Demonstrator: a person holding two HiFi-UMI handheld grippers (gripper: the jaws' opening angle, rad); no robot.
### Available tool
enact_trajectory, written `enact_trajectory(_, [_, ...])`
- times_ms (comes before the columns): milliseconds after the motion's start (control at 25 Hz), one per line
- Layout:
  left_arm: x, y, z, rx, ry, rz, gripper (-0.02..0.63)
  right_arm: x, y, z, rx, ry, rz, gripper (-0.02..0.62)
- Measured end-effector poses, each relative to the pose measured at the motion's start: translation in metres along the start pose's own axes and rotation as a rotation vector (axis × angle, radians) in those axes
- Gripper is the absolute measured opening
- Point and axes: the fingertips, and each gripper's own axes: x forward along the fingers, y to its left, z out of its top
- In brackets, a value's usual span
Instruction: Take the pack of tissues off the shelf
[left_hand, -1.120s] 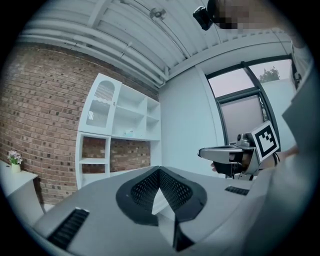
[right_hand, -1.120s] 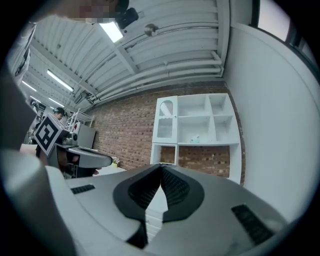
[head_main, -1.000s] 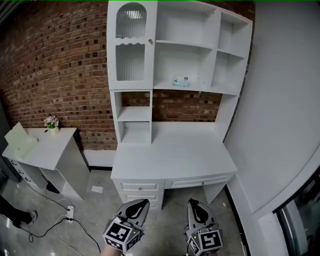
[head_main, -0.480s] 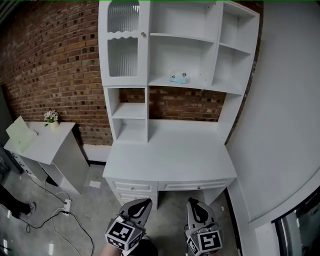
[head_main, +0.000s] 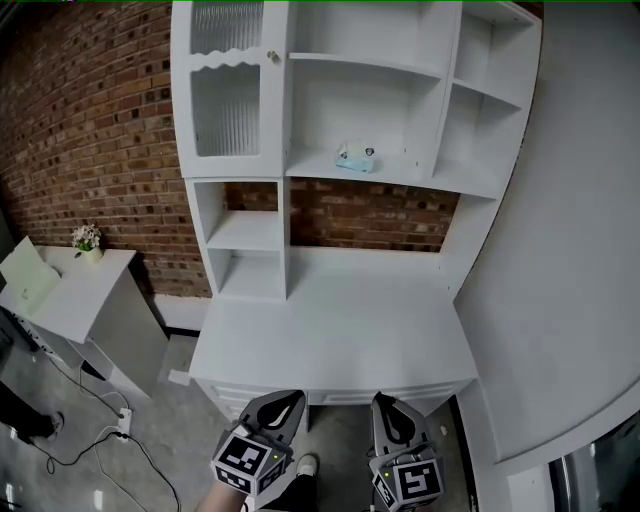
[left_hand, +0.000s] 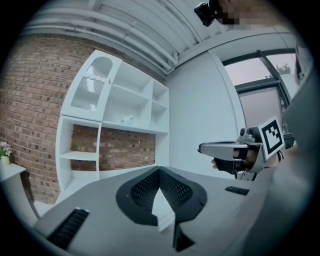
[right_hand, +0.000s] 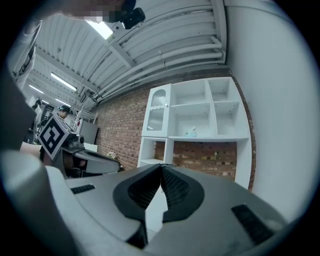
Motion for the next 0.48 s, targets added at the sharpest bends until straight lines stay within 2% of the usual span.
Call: enact_trajectory(480, [0.135, 0.113, 0.04, 0.029, -0.028, -0.015, 0.012, 0.164, -0.076, 0.012, -0.006, -0.016, -0.02, 0.006])
